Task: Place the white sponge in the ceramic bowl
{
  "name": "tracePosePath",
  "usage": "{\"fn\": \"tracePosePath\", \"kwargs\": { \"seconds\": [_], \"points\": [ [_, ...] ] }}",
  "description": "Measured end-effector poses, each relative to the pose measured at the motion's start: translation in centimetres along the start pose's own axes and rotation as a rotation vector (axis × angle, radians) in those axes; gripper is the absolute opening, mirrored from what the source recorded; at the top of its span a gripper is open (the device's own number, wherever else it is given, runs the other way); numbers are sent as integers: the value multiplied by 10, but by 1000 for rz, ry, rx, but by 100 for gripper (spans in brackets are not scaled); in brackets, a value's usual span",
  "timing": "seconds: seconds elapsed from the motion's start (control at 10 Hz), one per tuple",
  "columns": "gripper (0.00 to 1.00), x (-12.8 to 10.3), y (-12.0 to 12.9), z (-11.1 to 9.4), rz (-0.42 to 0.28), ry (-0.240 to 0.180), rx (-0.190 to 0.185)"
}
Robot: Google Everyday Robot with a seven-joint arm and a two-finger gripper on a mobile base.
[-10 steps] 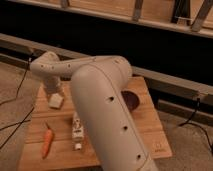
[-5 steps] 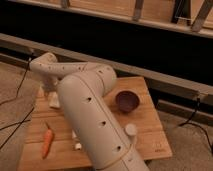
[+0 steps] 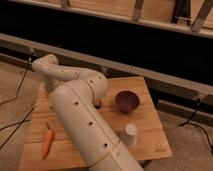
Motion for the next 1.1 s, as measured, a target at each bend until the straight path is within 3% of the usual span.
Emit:
{"fn": "tracePosePath", "kwargs": {
  "seconds": [0.6,0.8,1.1],
  "points": [
    [65,-3,-1,21,-11,66,46],
    [53,-5,0,23,-16,72,53],
    [22,-10,1,12,-17,66,54]
  ]
}}
